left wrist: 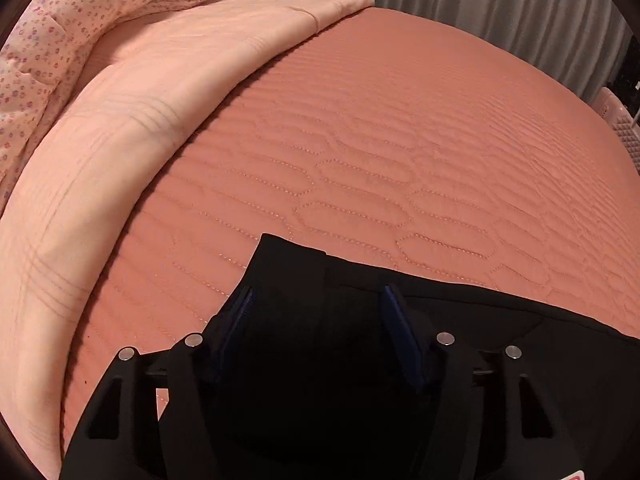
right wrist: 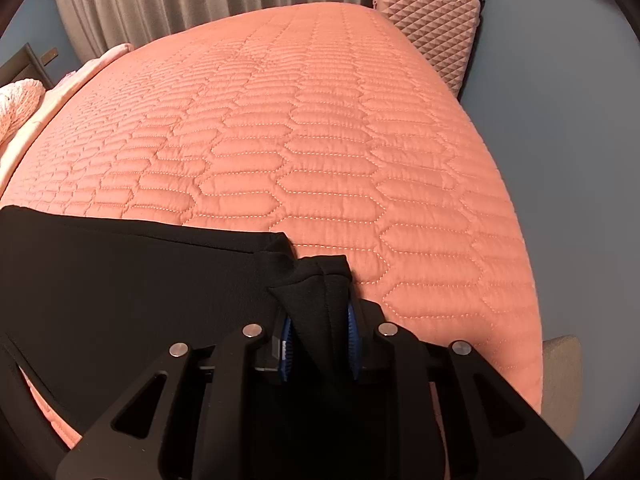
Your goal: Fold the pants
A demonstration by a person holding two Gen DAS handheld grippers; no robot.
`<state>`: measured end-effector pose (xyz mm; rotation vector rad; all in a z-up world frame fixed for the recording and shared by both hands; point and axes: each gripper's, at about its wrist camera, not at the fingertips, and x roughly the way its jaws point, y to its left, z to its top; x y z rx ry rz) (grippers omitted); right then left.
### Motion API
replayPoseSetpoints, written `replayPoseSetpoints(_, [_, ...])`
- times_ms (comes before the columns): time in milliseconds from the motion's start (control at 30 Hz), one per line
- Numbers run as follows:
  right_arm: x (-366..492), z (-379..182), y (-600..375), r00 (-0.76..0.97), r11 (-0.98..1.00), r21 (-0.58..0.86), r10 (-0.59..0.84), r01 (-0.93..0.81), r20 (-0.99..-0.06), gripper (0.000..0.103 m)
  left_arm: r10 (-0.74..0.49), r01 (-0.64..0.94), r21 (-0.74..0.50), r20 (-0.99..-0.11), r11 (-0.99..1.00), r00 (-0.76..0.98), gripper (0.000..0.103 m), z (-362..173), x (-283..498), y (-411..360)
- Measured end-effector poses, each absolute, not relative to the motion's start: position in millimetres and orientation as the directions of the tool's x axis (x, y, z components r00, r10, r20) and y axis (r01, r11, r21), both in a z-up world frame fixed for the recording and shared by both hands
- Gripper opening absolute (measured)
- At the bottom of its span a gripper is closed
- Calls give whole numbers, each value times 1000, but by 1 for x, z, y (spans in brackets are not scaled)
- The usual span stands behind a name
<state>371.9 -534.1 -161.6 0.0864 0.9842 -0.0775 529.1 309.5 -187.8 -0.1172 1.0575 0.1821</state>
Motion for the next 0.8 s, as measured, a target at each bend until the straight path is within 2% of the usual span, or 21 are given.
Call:
replayPoseSetpoints(133, [371, -161, -532, 553, 992, 32, -43, 126, -832, 21, 77, -228, -49, -855, 972, 512, 15, -181, 529, 320])
replayPoseSetpoints(167, [371, -160, -531, 552, 991, 29, -48, 131, -833, 21, 30, -231, -114, -841, 966, 540, 9, -175, 526, 329])
replayPoseSetpoints(267, [368, -154, -526, 554, 992, 10, -63, 128, -830, 20, -32, -217, -202, -799, 955, 601, 7, -152, 513, 342])
replayPoseSetpoints(433, [345, -118, -525, 630, 994, 35, -37, 102, -775, 18, -102, -127, -267, -702, 955, 705, 7, -94, 472, 338])
replayPoseSetpoints(500, [325, -89, -526, 688, 996, 65, 2, 66, -726, 18, -151, -91, -337, -625, 937, 766, 7, -65, 442, 343])
replayPoseSetpoints(533, [318, -78, -526, 707, 996, 70, 15, 49, -707, 18, -156, -77, -351, -591, 933, 792, 7, -52, 425, 347])
replayPoseSetpoints(567, [304, -61, -523, 735, 996, 83, 44, 16, -676, 18, -172, -48, -367, -543, 929, 822, 0, -37, 406, 351])
replayPoseSetpoints(667, [255, -23, -514, 784, 992, 82, 127, -98, -607, 18, -199, 43, -372, -391, 927, 899, 0, 3, 339, 377])
replayPoseSetpoints(733, [231, -17, -509, 777, 990, 45, 131, -131, -616, 18, -186, 40, -342, -406, 939, 895, 0, 9, 309, 390])
replayPoseSetpoints(800, [216, -27, -511, 743, 991, 51, 126, -123, -657, 18, -166, 3, -301, -516, 954, 840, 0, -3, 295, 398])
